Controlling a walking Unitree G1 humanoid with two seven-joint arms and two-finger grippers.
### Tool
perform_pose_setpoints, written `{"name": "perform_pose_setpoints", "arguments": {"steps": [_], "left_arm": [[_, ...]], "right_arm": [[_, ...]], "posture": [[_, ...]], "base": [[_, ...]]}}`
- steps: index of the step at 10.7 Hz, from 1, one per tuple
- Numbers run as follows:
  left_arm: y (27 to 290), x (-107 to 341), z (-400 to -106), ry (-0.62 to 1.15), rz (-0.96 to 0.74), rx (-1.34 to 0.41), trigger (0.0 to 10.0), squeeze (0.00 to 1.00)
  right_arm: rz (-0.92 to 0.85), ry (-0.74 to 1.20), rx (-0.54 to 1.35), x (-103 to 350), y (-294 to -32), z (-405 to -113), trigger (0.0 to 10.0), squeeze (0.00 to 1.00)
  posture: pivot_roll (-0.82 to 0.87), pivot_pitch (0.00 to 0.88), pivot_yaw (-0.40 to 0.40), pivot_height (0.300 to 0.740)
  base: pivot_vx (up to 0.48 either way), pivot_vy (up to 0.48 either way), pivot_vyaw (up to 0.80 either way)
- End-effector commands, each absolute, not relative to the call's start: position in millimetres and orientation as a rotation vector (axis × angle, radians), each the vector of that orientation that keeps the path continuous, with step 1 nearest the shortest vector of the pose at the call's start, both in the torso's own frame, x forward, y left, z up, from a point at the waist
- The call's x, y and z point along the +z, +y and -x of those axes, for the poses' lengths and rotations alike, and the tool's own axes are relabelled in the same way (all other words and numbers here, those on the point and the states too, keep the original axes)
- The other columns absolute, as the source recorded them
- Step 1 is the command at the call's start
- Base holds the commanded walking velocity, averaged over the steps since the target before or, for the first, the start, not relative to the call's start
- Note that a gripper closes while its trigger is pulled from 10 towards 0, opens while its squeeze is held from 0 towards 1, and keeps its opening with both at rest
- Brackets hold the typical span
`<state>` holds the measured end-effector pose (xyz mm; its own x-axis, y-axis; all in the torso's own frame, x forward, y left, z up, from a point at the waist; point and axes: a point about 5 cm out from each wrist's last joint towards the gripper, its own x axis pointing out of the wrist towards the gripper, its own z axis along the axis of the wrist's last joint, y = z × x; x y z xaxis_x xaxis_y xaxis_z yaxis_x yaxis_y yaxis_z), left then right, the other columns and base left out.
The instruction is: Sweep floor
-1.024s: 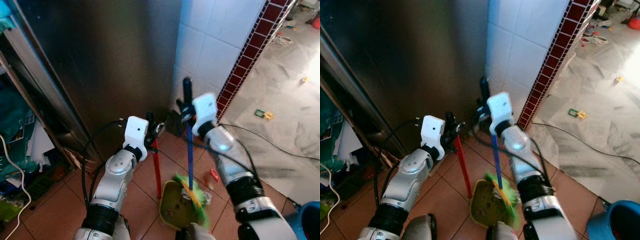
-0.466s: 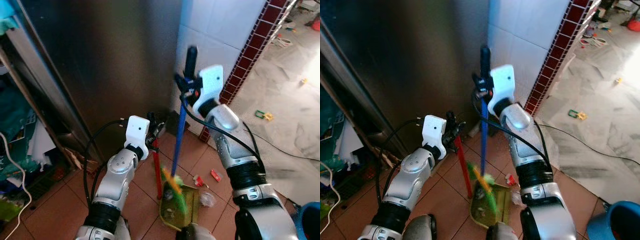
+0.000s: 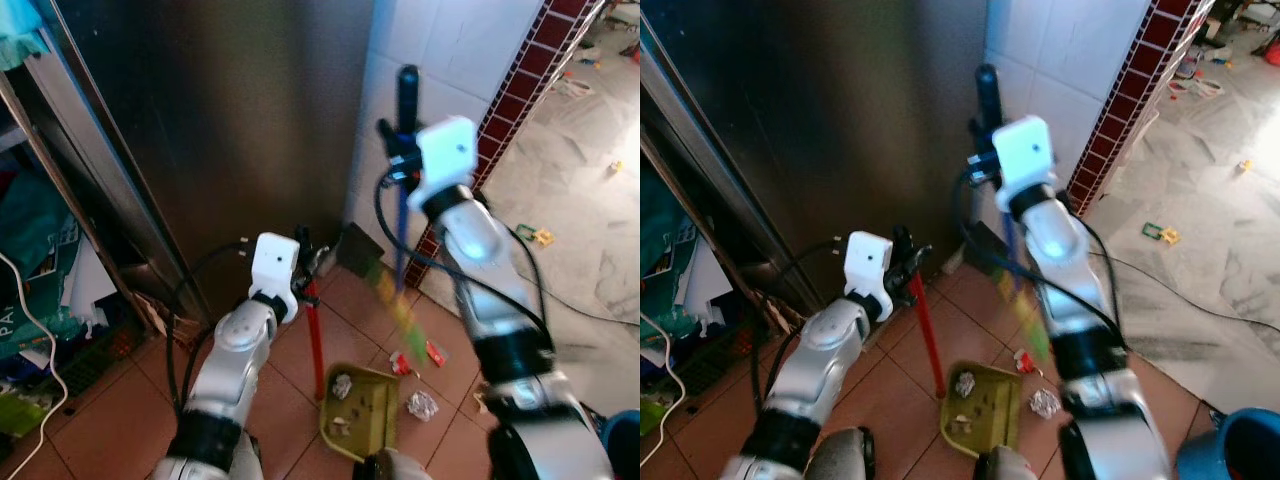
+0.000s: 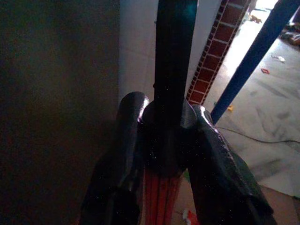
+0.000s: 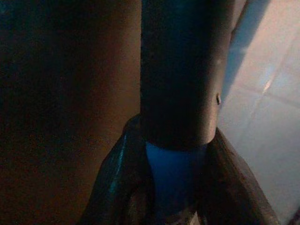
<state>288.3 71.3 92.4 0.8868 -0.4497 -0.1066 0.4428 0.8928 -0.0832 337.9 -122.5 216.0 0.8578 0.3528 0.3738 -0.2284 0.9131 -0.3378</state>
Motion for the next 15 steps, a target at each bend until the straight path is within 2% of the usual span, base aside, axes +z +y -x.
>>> {"name": "perform_pose_setpoints", "arguments": {"steps": [1,3,6,8,11,15], "left_arm": [[68,108,-288,0.062,0.062,-0.489,10.0,0.00],[74,116,-277,0.023,0.052,-0.501,10.0,0.00],[80,139,-270,-0.094,0.026,-0.499,10.0,0.00],[87,150,-265,-0.176,-0.023,-0.464,10.0,0.00],[99,134,-259,-0.133,-0.033,-0.403,10.0,0.00],[100,131,-261,-0.116,-0.003,-0.406,10.0,0.00]], "right_arm": [[0.334,-0.527,0.293,229,-122,-332,10.0,0.00],[0.393,-0.528,0.211,217,-133,-324,10.0,0.00],[0.410,-0.351,0.124,172,-147,-313,10.0,0.00],[0.334,-0.231,0.004,155,-161,-313,10.0,0.00],[0.230,-0.177,-0.098,141,-178,-312,10.0,0.00],[0.207,-0.168,-0.111,139,-177,-315,10.0,0.00]], "posture": [[0.01,0.004,-0.020,0.740],[0.01,0.013,-0.028,0.740],[0.03,0.026,-0.068,0.740],[0.02,0.016,-0.051,0.740],[0.02,0.000,-0.010,0.740],[0.02,0.000,-0.004,0.740]], "base": [[0.000,0.000,0.00],[0.000,0.000,0.00],[0.000,0.000,0.00],[0.000,0.000,0.00],[0.000,0.000,0.00],[0.000,0.000,-0.73]]}}
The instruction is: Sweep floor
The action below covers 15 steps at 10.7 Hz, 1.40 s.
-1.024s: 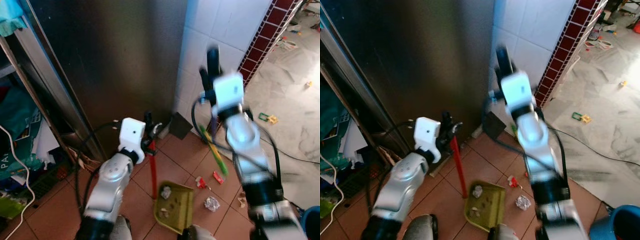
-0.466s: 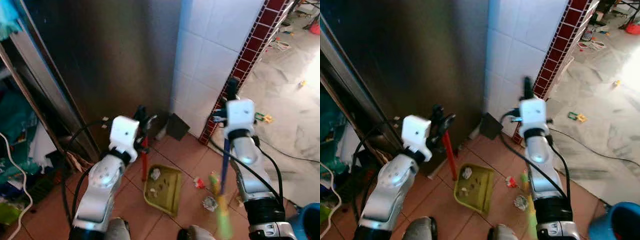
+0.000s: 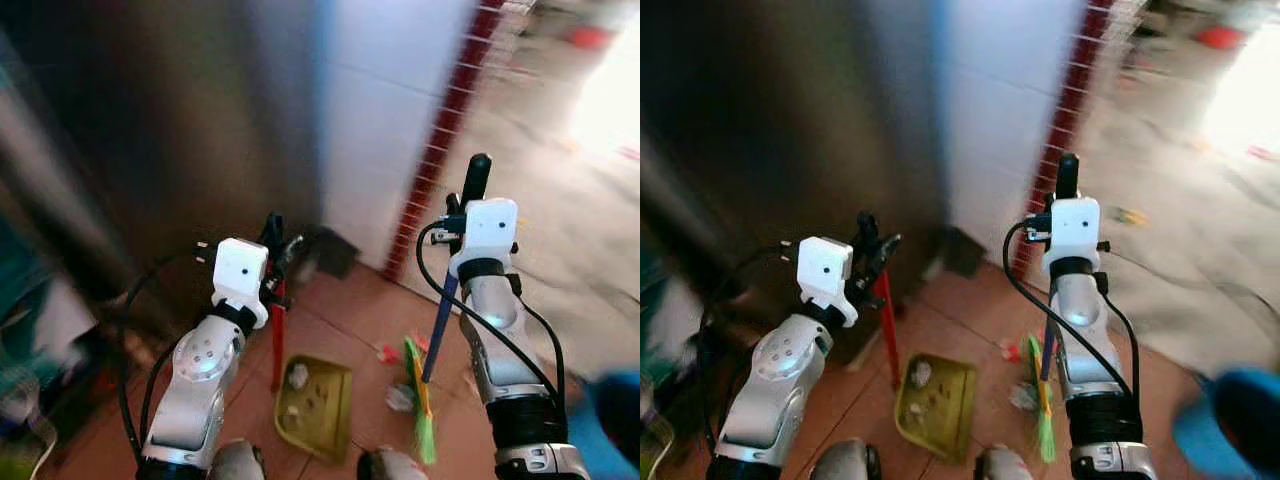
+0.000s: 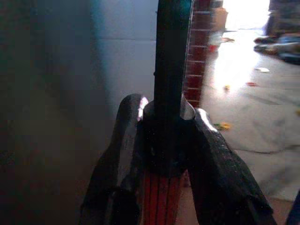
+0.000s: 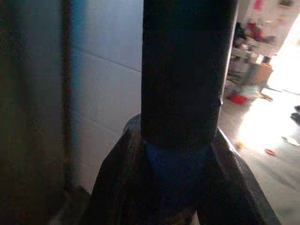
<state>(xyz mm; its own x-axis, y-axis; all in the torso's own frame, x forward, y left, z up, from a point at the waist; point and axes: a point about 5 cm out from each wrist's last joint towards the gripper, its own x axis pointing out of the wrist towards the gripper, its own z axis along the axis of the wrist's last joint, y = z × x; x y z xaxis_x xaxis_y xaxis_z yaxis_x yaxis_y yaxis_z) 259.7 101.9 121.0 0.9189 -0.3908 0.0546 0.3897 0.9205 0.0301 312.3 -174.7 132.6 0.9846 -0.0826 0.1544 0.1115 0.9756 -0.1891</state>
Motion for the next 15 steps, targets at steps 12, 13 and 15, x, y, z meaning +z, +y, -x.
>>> {"name": "perform_pose_setpoints", "arguments": {"steps": [12,13,15], "left_arm": [[99,132,-261,-0.103,0.000,-0.435,10.0,0.00],[100,131,-260,-0.100,-0.004,-0.437,10.0,0.00],[103,130,-263,-0.097,-0.017,-0.443,10.0,0.00]], "right_arm": [[0.310,-0.264,-0.161,157,-183,-319,10.0,0.00],[0.305,-0.245,-0.157,153,-184,-319,10.0,0.00],[0.301,-0.220,-0.149,146,-186,-317,10.0,0.00]], "posture": [[0.01,0.000,-0.004,0.740],[0.02,0.000,-0.009,0.740],[0.02,0.000,-0.013,0.740]], "base": [[-0.175,0.000,-0.25],[-0.322,0.000,-0.58],[-0.324,0.000,-0.27]]}}
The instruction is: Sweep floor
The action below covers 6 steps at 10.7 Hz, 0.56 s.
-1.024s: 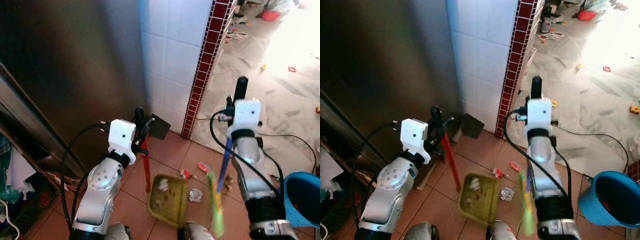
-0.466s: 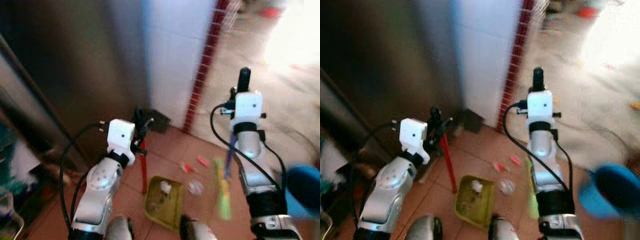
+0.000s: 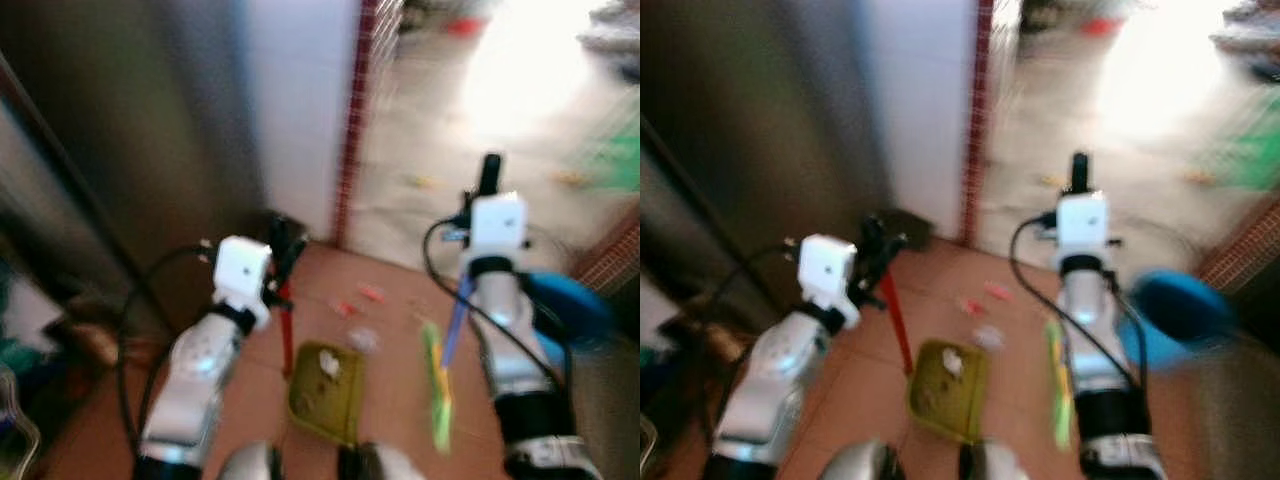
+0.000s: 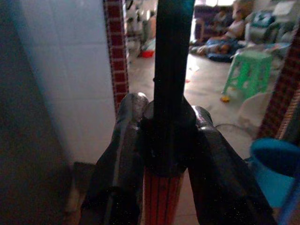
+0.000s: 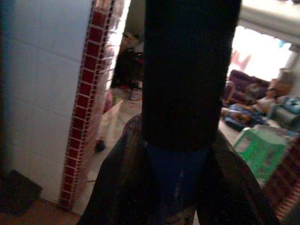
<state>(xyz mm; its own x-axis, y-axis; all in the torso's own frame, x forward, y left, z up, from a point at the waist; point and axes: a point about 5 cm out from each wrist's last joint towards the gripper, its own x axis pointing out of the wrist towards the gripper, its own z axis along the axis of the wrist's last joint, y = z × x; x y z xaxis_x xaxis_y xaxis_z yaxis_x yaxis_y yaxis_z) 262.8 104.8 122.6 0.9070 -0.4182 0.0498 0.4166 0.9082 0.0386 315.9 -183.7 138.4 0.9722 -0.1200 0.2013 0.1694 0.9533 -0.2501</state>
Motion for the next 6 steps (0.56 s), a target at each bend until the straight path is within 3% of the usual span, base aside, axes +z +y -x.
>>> {"name": "perform_pose_setpoints", "arguments": {"steps": [1,4,6], "left_arm": [[104,131,-266,-0.099,-0.026,-0.446,10.0,0.00],[125,133,-264,-0.046,-0.026,-0.394,10.0,0.00],[130,129,-266,-0.007,0.046,-0.399,10.0,0.00]], "right_arm": [[0.299,-0.212,-0.148,145,-188,-317,10.0,0.00],[0.279,-0.131,-0.136,142,-207,-322,10.0,0.00],[0.297,-0.095,-0.032,144,-204,-322,10.0,0.00]], "posture": [[0.02,0.000,-0.018,0.740],[0.01,0.000,-0.042,0.740],[-0.01,0.000,-0.056,0.740]], "base": [[0.000,0.000,0.00],[0.000,0.000,0.00],[0.000,0.000,0.00]]}}
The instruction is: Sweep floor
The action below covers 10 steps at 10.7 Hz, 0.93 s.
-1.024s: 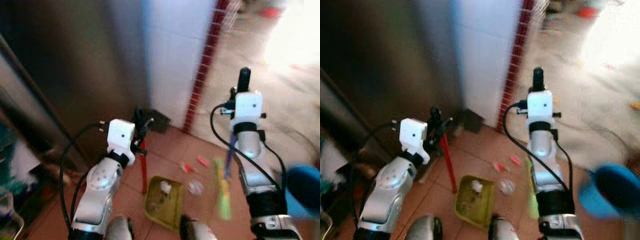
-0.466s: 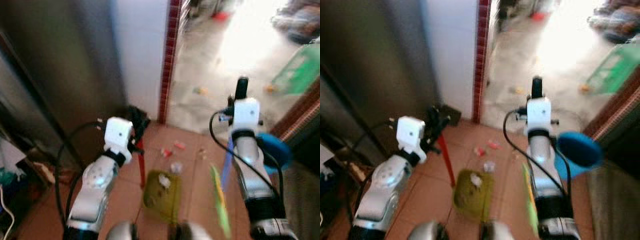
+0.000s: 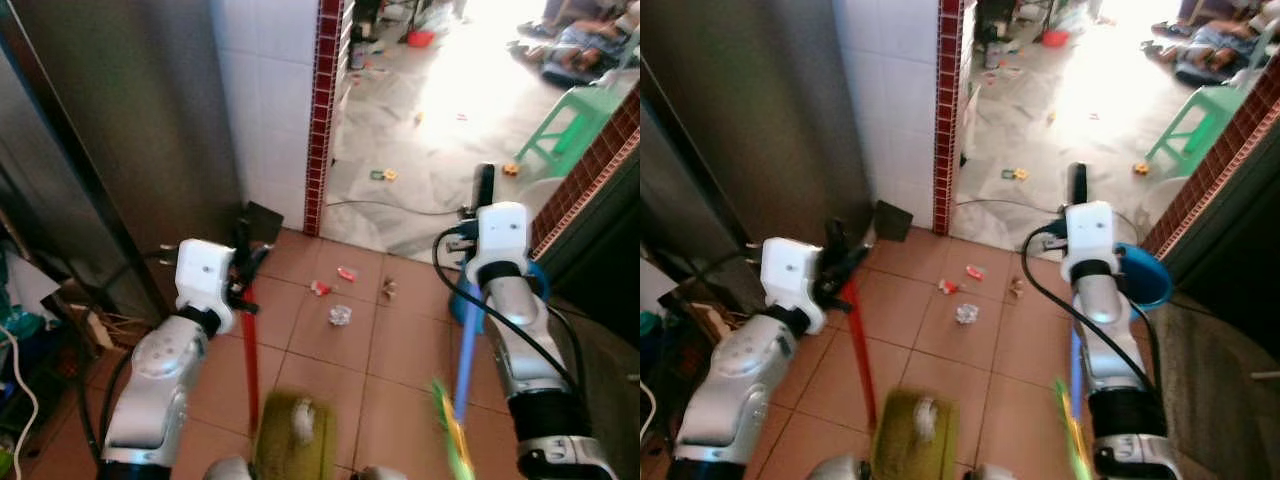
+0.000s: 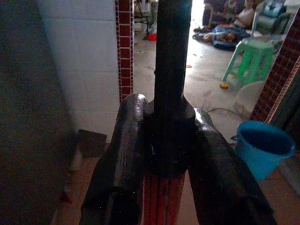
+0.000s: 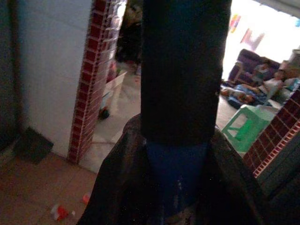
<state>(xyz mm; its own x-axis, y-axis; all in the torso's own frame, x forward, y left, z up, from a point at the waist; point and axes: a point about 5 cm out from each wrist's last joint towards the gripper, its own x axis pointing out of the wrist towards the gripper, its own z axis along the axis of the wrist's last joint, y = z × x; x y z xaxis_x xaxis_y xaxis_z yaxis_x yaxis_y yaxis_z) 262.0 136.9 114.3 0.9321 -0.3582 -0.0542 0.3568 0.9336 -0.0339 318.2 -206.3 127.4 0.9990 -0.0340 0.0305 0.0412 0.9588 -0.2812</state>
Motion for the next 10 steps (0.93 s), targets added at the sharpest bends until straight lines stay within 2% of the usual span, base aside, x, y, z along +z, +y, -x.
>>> {"name": "perform_pose_setpoints", "arguments": {"steps": [1,3,4,5,7,8,9,10], "left_arm": [[130,126,-265,-0.009,0.062,-0.410,10.0,0.00],[126,111,-257,0.020,0.125,-0.431,10.0,0.00],[124,107,-253,0.025,0.103,-0.436,10.0,0.00],[125,106,-251,0.013,0.079,-0.436,10.0,0.00],[139,110,-253,-0.054,0.028,-0.370,10.0,0.00],[141,111,-254,-0.065,0.017,-0.363,10.0,0.00],[141,112,-262,-0.072,-0.009,-0.397,10.0,0.00],[140,111,-264,-0.063,-0.025,-0.417,10.0,0.00]], "right_arm": [[0.302,-0.068,0.027,142,-200,-319,10.0,0.00],[0.304,0.021,0.157,126,-198,-309,10.0,0.00],[0.286,0.027,0.155,120,-199,-305,10.0,0.00],[0.252,0.016,0.108,118,-200,-304,10.0,0.00],[0.185,-0.057,-0.128,113,-203,-295,10.0,0.00],[0.183,-0.050,-0.170,110,-205,-294,10.0,0.00],[0.210,-0.020,-0.163,104,-200,-299,10.0,0.00],[0.204,-0.029,-0.138,106,-194,-301,10.0,0.00]], "posture": [[-0.01,0.000,-0.052,0.740],[-0.03,0.000,-0.002,0.740],[-0.02,0.000,-0.003,0.740],[-0.02,0.000,-0.010,0.740],[0.01,0.000,-0.052,0.740],[0.01,0.000,-0.056,0.740],[0.00,0.000,-0.085,0.740],[-0.01,0.000,-0.062,0.740]], "base": [[0.000,0.000,0.00],[0.000,0.000,0.00],[0.000,0.000,0.00],[0.000,0.000,0.00],[0.000,0.000,0.00],[0.000,0.000,0.00],[0.000,0.000,-0.80],[0.000,0.000,-0.80]]}}
